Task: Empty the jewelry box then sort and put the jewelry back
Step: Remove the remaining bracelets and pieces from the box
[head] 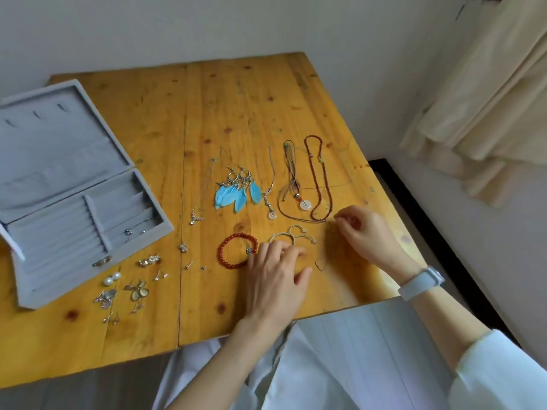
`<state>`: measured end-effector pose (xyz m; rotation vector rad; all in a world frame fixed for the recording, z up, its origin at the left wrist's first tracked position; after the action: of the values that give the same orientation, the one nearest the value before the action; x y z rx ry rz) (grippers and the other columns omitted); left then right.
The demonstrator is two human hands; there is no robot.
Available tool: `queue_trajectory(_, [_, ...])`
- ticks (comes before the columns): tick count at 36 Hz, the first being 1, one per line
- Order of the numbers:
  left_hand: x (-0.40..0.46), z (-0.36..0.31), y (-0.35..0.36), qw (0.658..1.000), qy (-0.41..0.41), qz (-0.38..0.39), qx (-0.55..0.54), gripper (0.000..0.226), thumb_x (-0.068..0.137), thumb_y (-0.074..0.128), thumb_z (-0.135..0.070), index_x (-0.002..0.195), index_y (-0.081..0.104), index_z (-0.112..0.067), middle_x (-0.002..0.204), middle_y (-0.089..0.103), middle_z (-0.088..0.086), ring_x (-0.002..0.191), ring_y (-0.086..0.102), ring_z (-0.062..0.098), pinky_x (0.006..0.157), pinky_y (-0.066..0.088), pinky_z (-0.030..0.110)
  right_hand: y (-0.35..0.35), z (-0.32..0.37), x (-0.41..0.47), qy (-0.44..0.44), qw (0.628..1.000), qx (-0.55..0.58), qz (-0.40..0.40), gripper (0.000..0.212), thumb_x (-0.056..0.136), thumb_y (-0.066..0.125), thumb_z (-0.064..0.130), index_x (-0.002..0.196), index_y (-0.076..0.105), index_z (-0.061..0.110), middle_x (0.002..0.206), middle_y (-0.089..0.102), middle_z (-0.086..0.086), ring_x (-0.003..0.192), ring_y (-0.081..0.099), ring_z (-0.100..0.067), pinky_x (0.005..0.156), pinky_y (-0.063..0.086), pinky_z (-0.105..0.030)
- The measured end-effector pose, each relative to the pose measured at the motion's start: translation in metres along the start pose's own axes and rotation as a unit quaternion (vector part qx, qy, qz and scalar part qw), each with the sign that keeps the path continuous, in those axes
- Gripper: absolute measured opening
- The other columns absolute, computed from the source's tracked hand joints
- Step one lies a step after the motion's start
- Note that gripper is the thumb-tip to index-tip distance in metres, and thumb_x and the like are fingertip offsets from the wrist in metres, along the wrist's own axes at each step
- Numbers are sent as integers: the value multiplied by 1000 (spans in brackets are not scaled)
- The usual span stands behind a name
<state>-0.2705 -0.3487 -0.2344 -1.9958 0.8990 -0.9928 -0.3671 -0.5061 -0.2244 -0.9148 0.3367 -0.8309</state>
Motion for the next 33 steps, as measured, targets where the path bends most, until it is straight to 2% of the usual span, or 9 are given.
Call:
queue_trajectory(4, [2,19,-16,999,-7,-36,-13,26,80,48,-38,93,66,-23,95,60,-5,90,50,13,74,39,31,0,21,-2,-19,998,16,-53,16,92,49,15,97,63,12,89,58,-1,79,49,-14,65,36,-20])
queue_trajectory(8, [5,42,-40,997,-24,-69,-18,27,83,45,-34,93,67,-21,96,60,-5,90,53,14,73,42,32,18,60,2,-56,995,69,-45,16,91,49,10,97,64,9,89,57,1,79,49,-12,67,37,-13])
queue_trajectory(12, [5,77,-71,992,-57,-112,26,26,82,45,-31,91,68,-20,95,61,-4,91,51,13,76,37,30,48,117,13,-121,989,85,1,16,90,51,11,99,64,11,92,61,2,81,51,-11,75,43,-26])
queue_trajectory(17, [-7,139,-113,973,-134,-162,91,28,81,43,-28,91,68,-19,96,64,-1,91,54,22,78,33,34,95,200,33,-222,970,81,62,17,89,52,14,99,66,12,92,65,-6,82,52,-18,76,41,-28])
queue_trajectory(21, [-24,188,-138,951,-228,-135,162,43,84,35,-36,104,68,-16,114,63,6,107,55,31,89,38,48,131,250,51,-273,955,-8,117,21,90,50,19,104,65,16,100,59,-10,100,48,-29,81,38,-34])
queue_trajectory(23, [-31,206,-147,939,-279,-109,168,55,86,26,-43,116,63,-15,127,57,9,119,48,31,99,31,50,145,265,61,-289,943,-98,132,24,89,49,19,108,63,17,107,56,-10,106,44,-29,81,37,-35])
queue_trajectory(25, [-36,219,-150,931,-327,-73,146,64,88,16,-46,130,53,-16,141,44,8,132,34,26,108,20,44,156,276,67,-309,918,-213,127,26,88,48,17,108,62,13,112,56,-10,109,43,-29,84,35,-36])
queue_trajectory(28, [-44,225,-149,932,-323,-71,147,75,85,3,-50,135,46,-16,146,37,6,138,25,23,111,13,40,165,287,67,-333,879,-325,106,23,87,48,15,105,61,10,110,59,-9,105,45,-28,83,32,-38])
queue_trajectory(33, [-42,226,-147,927,-330,-90,151,81,80,1,-52,131,51,-14,143,41,8,137,28,23,110,13,39,170,291,64,-347,861,-352,118,20,88,50,17,104,61,9,107,58,-9,99,46,-26,81,31,-37])
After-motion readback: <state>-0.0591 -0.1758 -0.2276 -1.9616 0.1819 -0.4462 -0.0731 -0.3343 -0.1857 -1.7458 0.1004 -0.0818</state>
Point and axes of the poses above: each hand's wrist, its own x-axis towards the middle knuckle, its own y-axis out of the palm, z = x × y, the point moved 5 cm from there along x, towards the middle knuckle
